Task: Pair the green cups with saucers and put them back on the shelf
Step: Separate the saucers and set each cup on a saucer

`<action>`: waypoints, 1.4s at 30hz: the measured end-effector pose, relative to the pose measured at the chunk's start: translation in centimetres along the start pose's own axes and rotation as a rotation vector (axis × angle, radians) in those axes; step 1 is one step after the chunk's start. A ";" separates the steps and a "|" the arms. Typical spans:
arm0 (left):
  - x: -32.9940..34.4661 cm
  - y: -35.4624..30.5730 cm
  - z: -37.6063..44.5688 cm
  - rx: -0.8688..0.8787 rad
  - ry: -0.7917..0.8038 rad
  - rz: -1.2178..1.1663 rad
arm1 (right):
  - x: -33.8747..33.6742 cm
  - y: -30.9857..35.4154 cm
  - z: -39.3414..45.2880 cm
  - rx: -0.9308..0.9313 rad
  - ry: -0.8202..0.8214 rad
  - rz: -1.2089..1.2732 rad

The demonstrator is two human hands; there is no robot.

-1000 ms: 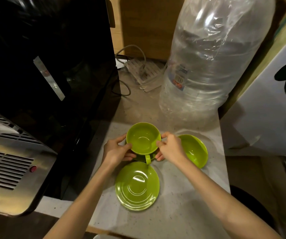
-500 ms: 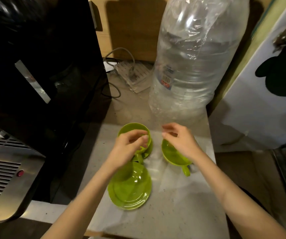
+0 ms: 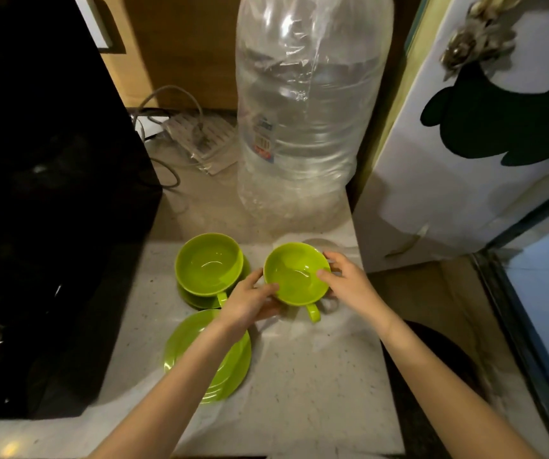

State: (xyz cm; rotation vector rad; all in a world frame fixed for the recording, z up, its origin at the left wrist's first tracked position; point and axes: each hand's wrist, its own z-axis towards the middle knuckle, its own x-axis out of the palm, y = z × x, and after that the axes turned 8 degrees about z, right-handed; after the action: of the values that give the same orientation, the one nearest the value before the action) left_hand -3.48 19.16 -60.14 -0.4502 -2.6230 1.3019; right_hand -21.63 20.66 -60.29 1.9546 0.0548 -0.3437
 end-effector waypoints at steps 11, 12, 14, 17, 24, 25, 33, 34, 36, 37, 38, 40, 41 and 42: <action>-0.5 -1.2 -2.4 0.127 -0.031 0.013 | 0.1 2.0 -1.7 -0.018 0.000 0.121; -0.8 -1.5 -3.1 0.142 -0.039 0.014 | 0.2 2.6 -2.1 -0.030 0.011 0.152; -1.8 -2.1 -4.6 0.168 -0.068 0.038 | 0.7 3.7 -2.9 -0.052 0.038 0.207; -3.7 -2.3 -7.2 0.186 -0.151 0.062 | 2.1 5.2 -4.3 -0.083 0.094 0.269; -8.8 0.5 -12.3 0.166 -0.354 0.037 | 7.6 5.5 -6.7 -0.073 0.272 0.316; -9.4 1.1 -12.8 0.156 -0.370 0.025 | 8.4 5.1 -6.9 -0.065 0.285 0.303; -10.8 6.0 -13.8 0.056 -0.382 -0.021 | 11.7 1.1 -8.5 -0.024 0.294 0.187; -10.8 6.3 -13.7 0.046 -0.377 -0.020 | 11.6 0.7 -8.5 -0.021 0.286 0.156; -10.5 6.9 -13.4 0.031 -0.371 -0.035 | 11.5 0.0 -8.4 -0.015 0.283 0.099; -10.4 7.1 -13.2 0.024 -0.375 -0.050 | 11.3 -0.2 -8.4 -0.009 0.282 0.086; -10.3 7.3 -13.0 0.016 -0.378 -0.060 | 11.2 -0.4 -8.4 -0.007 0.276 0.079; -10.1 7.5 -12.7 0.007 -0.371 -0.061 | 11.0 -0.5 -8.4 -0.017 0.261 0.071; -10.0 7.5 -12.6 0.008 -0.364 -0.055 | 10.9 -0.5 -8.4 -0.025 0.257 0.071; -10.0 7.4 -12.6 0.012 -0.354 -0.050 | 10.8 -0.5 -8.4 -0.033 0.256 0.072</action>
State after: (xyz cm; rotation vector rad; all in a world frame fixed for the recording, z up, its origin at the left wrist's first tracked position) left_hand 10.93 29.33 -58.78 -0.1609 -2.8826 1.4996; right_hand -9.63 27.19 -60.57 1.9529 0.1544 -0.0435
